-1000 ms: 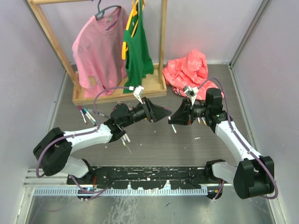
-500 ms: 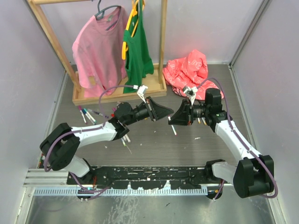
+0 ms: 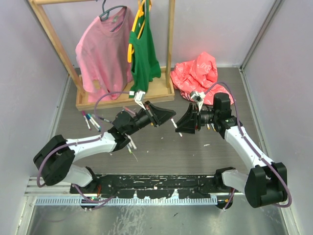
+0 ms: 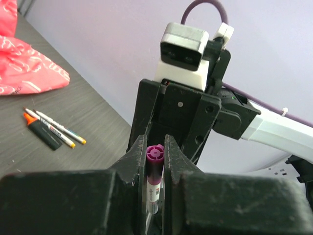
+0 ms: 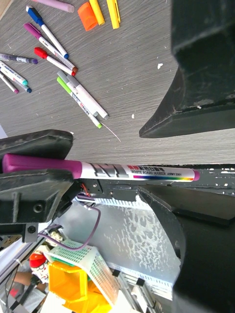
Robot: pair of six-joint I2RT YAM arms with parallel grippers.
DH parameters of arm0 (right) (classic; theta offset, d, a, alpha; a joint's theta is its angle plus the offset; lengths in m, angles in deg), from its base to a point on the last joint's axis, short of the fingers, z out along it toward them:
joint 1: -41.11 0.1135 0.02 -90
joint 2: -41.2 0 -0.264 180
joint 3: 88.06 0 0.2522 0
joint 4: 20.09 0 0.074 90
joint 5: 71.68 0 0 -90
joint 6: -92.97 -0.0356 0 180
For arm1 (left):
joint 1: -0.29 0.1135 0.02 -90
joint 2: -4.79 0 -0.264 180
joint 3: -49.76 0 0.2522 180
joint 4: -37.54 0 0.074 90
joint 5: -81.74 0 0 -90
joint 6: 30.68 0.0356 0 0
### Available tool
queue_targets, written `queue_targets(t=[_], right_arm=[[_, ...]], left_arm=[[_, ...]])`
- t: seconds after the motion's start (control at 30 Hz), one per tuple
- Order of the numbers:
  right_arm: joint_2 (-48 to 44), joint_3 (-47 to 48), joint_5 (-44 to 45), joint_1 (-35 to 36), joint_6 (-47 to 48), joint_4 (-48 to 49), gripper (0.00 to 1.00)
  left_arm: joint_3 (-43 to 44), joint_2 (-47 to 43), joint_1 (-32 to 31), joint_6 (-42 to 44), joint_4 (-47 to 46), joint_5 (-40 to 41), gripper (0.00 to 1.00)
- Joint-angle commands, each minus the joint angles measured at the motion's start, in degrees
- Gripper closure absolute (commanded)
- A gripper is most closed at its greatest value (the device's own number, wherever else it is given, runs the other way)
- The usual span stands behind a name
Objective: Open the pen caps
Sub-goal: Open the pen cap from the pen.
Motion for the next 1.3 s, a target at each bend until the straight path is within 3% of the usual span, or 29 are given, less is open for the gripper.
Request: queue_targets(t=[0.0, 0.3, 0.47, 0.53, 0.7, 0.87, 1.07, 1.27], right_arm=[[-0.1, 2.0, 1.7, 1.3, 2.7, -0.3, 0.51], [0.5, 2.5, 3.7, 3.0, 4.4, -2.1, 0.51], [0.9, 2.6, 4.2, 3.5, 4.4, -2.2, 0.56], [1.3, 2.9, 4.1, 3.7, 4.5, -2.6, 0.64], [3.1, 3.9, 2.9, 4.1, 4.7, -4.2, 0.99], [5.1, 5.5, 2.7, 5.3, 7.6, -8.8, 0.99], [7.2, 8.2, 4.0, 6.8, 12.9, -15.9, 0.99], [7.6, 9.5, 8.3, 7.3, 15.0, -18.6, 0.99]], left_arm=[[0.1, -1.8, -1.2, 4.3, -4.0, 3.6, 1.0], [1.2, 0.1, -3.5, 7.7, -4.2, 5.9, 1.0], [1.2, 0.1, -4.5, 11.2, -4.2, 7.9, 1.0], [1.0, 0.1, -4.4, 11.9, -4.6, 8.9, 1.0], [-0.6, -1.9, -4.0, 14.8, -10.7, 15.1, 1.0], [-0.3, -8.5, 0.3, 16.6, -14.0, 20.9, 1.0], [2.6, -17.6, 8.0, 16.7, -8.3, 21.1, 1.0], [1.9, -24.0, 9.0, 18.4, -3.6, 17.6, 1.0]])
